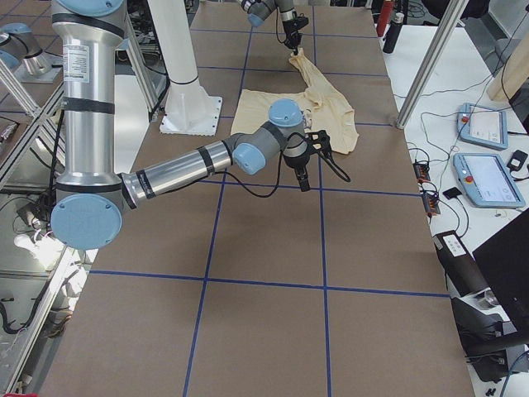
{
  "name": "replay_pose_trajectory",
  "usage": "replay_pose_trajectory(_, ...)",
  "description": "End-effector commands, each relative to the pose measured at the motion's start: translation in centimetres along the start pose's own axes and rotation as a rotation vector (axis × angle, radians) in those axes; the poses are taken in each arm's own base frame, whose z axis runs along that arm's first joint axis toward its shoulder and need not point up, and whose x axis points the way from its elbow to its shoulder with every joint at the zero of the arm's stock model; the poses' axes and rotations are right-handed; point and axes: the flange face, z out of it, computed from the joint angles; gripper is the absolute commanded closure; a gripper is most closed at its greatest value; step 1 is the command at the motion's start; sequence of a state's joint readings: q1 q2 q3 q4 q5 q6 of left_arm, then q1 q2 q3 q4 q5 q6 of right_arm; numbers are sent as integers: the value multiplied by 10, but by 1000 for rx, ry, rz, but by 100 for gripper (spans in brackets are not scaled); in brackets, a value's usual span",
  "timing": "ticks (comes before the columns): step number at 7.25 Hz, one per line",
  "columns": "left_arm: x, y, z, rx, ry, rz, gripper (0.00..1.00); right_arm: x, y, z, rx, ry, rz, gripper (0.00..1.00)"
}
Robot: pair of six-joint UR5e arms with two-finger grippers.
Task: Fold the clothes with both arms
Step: 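Grasp the other sleeve cuff with the left gripper and fold it across the shirt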
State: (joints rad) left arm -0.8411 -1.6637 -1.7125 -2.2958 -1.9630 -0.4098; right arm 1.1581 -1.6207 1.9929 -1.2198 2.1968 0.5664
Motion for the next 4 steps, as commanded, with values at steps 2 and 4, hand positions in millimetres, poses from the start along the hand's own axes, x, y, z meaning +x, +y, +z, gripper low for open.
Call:
replay_pose_trajectory(2, 83, -215, -25, -73, -52, -42, 100, -1, -1, 0, 2, -1, 4, 0)
replay_pose_trajectory(4, 144, -310, -38, -93, -47, -140, 100, -1, -2, 0, 4, 0, 4, 0)
